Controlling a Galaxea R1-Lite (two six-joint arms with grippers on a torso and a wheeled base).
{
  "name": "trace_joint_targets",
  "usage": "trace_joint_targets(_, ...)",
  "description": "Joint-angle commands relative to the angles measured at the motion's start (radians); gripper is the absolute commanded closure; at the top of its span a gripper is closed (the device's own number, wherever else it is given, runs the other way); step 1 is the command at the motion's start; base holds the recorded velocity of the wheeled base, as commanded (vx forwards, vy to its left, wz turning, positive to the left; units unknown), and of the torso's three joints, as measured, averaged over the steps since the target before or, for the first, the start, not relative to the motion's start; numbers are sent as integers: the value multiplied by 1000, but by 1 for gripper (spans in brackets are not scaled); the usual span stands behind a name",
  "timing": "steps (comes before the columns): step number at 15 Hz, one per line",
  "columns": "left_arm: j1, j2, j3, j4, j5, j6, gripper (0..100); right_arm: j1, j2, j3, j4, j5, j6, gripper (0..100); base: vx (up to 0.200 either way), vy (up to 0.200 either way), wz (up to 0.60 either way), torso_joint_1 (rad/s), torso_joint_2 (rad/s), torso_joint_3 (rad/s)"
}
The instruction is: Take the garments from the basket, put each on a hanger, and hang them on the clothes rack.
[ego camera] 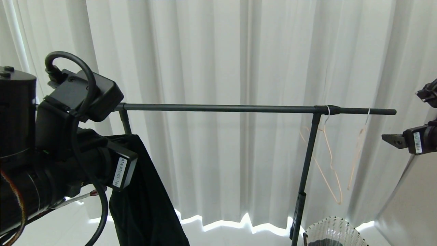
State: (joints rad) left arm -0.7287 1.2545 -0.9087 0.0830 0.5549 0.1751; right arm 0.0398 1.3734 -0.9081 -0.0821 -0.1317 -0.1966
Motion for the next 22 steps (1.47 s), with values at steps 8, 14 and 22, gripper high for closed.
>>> trace_joint_targets(8, 9, 0, 40, 0, -3, -11, 100, 5, 435, -22, -134, -169, 347, 0, 25, 0, 0, 0, 0, 0)
trace_joint_targets(14, 8, -4, 79, 0, -1, -57, 100, 54, 630, -147, -146, -249, 537, 0, 0, 0, 0, 0, 0, 0)
trace_joint_targets(22, 8, 0, 80, 0, -3, -59, 100, 51, 647, -153, -143, -261, 548, 0, 0, 0, 0, 0, 0, 0)
